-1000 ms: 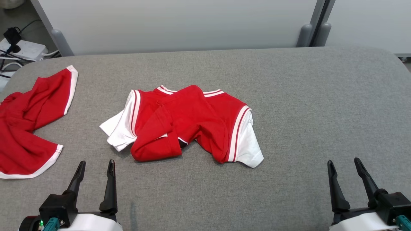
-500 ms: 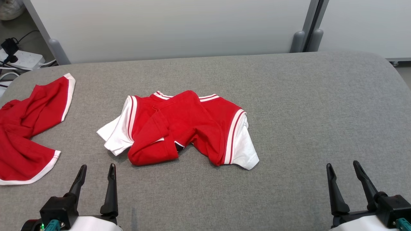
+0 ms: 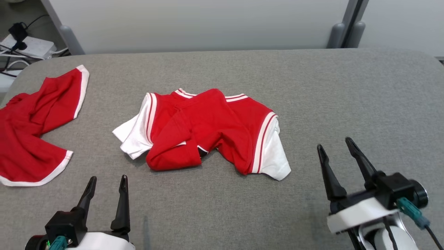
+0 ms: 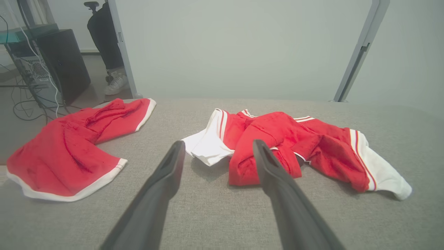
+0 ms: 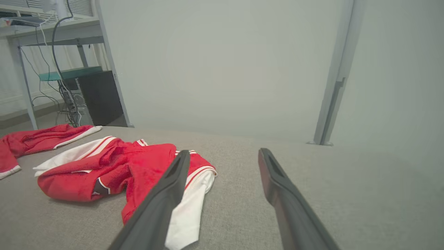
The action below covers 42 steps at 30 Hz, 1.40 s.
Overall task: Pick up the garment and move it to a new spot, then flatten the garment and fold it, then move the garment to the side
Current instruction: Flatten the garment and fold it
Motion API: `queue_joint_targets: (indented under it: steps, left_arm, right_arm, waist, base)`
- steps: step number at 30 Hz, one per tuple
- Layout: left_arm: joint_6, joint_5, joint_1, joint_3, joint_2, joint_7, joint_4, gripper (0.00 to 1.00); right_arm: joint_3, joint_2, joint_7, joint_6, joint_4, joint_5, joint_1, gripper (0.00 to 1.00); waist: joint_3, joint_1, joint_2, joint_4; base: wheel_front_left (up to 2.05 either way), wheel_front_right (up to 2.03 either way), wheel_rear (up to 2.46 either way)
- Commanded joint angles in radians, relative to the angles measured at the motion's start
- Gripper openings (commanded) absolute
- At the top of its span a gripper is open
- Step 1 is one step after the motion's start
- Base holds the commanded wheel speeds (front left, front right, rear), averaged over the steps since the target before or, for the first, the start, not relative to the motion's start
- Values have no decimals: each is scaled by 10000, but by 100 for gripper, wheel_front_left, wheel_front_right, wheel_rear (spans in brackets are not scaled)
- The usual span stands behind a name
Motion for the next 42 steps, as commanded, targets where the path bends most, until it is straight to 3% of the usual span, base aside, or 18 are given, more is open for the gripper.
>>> queue_joint_targets:
  steps: [1, 6, 14, 20, 29, 39, 40, 41, 42]
  left_arm:
    - [36, 36, -668, 353, 182, -86, -259, 100]
    - [-53, 80, -1019, 222, 100, -106, -222, 100]
    - [-513, 132, -2004, -140, -200, -384, -51, 100]
    - [-1018, 125, -2981, -538, -667, -734, 461, 100]
    - [-1692, 271, -4170, -997, -1158, -1153, 1460, 100]
    - [-2003, 224, -4490, -1021, -1640, -1441, 2137, 100]
    - [-2026, 212, -4492, -1000, -1665, -1455, 2182, 100]
    - [-2051, 209, -4498, -980, -1684, -1467, 2223, 100]
    - [-2076, 217, -4507, -966, -1693, -1477, 2264, 100]
  right_arm:
    - [341, -145, 61, 71, -104, 119, -495, 100]
    - [1163, -568, 264, 71, 835, 527, -2028, 100]
    - [2040, -1289, 574, 71, 3329, 1273, -4980, 100]
    - [3176, -1984, 1849, 71, 5163, 2193, -6968, 100]
    - [5404, -3019, 3353, 71, 6367, 3612, -8679, 100]
    - [6657, -3257, 3208, 71, 7292, 4686, -9548, 100]
    - [6733, -3254, 3109, 71, 7347, 4759, -9603, 96]
    - [6780, -3255, 2968, 71, 7415, 4813, -9663, 62]
    - [6874, -3250, 2865, 71, 7481, 4835, -9717, 41]
  waist:
    - [84, 0, 0, 161]
    - [468, 0, 0, 638]
    - [1616, 0, 0, 1842]
    - [2318, 0, 0, 2829]
    - [2959, 0, 0, 3713]
    - [3316, 0, 0, 4065]
    - [3335, 0, 0, 4063]
    - [3349, 0, 0, 4057]
    - [3356, 0, 0, 4048]
  base:
    - [0, 0, 0]
    - [0, 0, 0]
    - [0, 0, 0]
    - [0, 0, 0]
    - [0, 0, 0]
    - [0, 0, 0]
    - [0, 0, 0]
    - [0, 0, 0]
    - [0, 0, 0]
